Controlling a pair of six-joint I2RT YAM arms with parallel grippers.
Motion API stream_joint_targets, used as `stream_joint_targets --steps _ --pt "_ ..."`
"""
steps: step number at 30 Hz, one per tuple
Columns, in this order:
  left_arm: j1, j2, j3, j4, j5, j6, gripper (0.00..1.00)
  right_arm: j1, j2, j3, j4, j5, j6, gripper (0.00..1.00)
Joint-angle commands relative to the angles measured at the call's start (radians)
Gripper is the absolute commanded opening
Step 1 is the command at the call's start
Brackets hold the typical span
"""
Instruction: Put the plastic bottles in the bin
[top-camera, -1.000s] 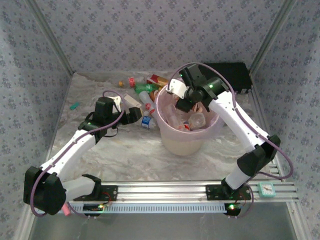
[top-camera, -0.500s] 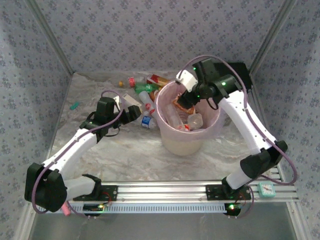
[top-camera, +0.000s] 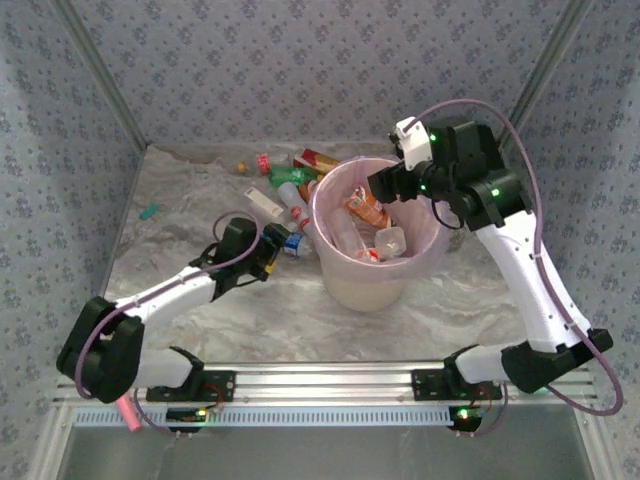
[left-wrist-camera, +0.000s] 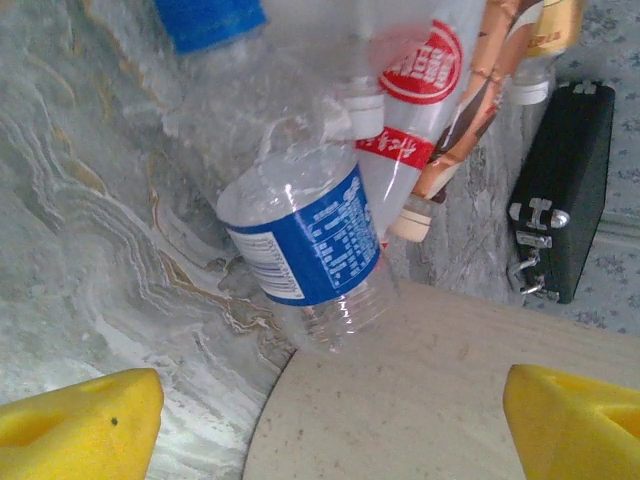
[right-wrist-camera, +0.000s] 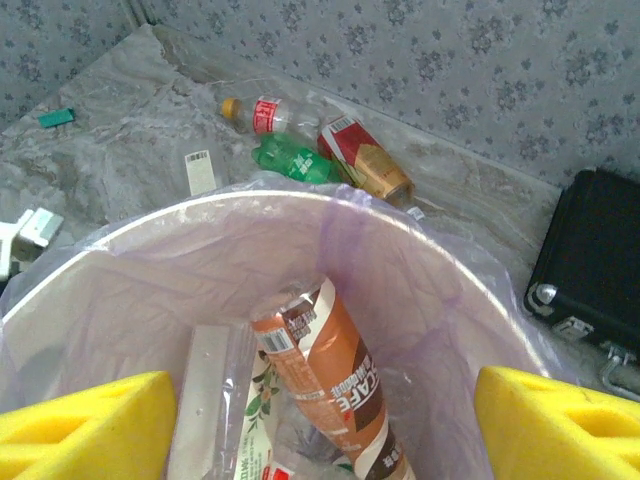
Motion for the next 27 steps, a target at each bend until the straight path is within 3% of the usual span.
stream_joint_targets --steps 1,8,19,23,27 --pt "-0.037 0.061 -0.004 0.121 -0.056 -0.193 0.86 -0.009 -0.026 -0.033 0.026 0.033 0.056 0.8" --pt "-0.094 0.233 0.057 0.247 -0.03 -0.255 0.88 -0.011 -0.051 -0.055 0.031 0.049 0.047 0.8" --pt "-0.111 0.392 0.151 0.266 -0.053 -0.287 0.94 -0.011 -0.092 -0.085 0.008 0.06 0.008 0.8" --pt "-0.112 0.427 0.152 0.299 -0.049 -0.323 0.89 -0.014 -0.101 -0.091 0.005 0.069 0.002 0.8" --pt "-0.112 0.444 0.14 0.32 -0.048 -0.349 0.73 -0.017 -0.104 -0.09 0.004 0.068 -0.005 0.8"
